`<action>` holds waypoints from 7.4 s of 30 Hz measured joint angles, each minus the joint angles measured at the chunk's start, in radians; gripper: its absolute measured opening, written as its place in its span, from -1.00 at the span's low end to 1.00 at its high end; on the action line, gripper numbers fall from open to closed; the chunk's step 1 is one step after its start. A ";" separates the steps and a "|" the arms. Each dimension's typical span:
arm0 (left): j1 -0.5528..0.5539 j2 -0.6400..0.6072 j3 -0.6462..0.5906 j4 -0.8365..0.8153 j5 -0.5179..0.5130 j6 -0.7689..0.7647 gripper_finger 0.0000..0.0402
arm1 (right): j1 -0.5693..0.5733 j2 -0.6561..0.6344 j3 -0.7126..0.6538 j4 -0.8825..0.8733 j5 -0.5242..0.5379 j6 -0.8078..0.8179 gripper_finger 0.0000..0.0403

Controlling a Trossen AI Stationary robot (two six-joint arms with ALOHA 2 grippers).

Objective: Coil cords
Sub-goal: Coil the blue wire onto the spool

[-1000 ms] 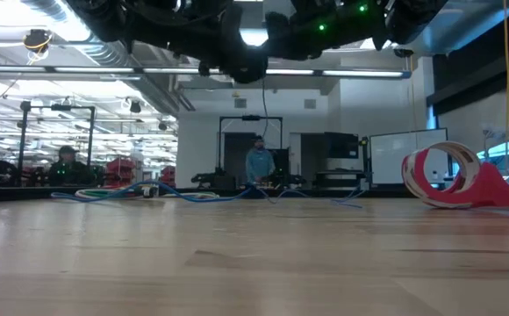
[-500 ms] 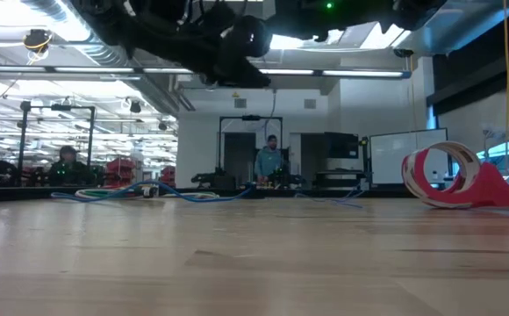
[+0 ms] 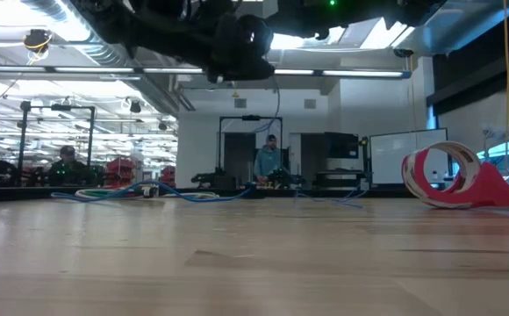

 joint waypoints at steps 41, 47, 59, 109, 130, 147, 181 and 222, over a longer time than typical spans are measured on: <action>0.059 -0.003 0.001 -0.060 -0.142 0.047 -0.98 | 0.191 -0.080 -0.002 -0.277 0.225 -0.109 -0.99; 0.059 -0.072 0.001 -0.149 -0.134 0.049 -0.98 | 0.203 -0.081 -0.002 -0.461 0.312 -0.087 -0.99; 0.020 -0.084 0.000 -0.171 -0.127 0.014 -0.98 | 0.095 -0.015 0.002 -0.566 0.231 0.020 -0.99; -0.001 -0.059 0.001 -0.281 -0.056 0.344 -0.93 | 0.025 0.069 -0.002 -0.397 -0.034 0.032 -0.96; -0.001 -0.060 0.001 -0.259 -0.054 0.344 -0.99 | 0.099 -0.044 0.054 -0.613 0.033 -0.024 -0.45; -0.028 -0.060 0.001 -0.237 -0.028 0.383 -1.00 | -0.056 -0.184 -0.180 -0.401 -0.330 0.031 -0.45; -0.054 -0.060 0.001 -0.173 -0.009 0.448 -1.00 | -0.073 -0.135 -0.273 -0.154 -0.419 0.026 -0.64; -0.062 0.027 0.001 -0.048 -0.151 0.126 -0.23 | -0.072 -0.336 -0.240 -0.217 -0.070 0.029 -0.97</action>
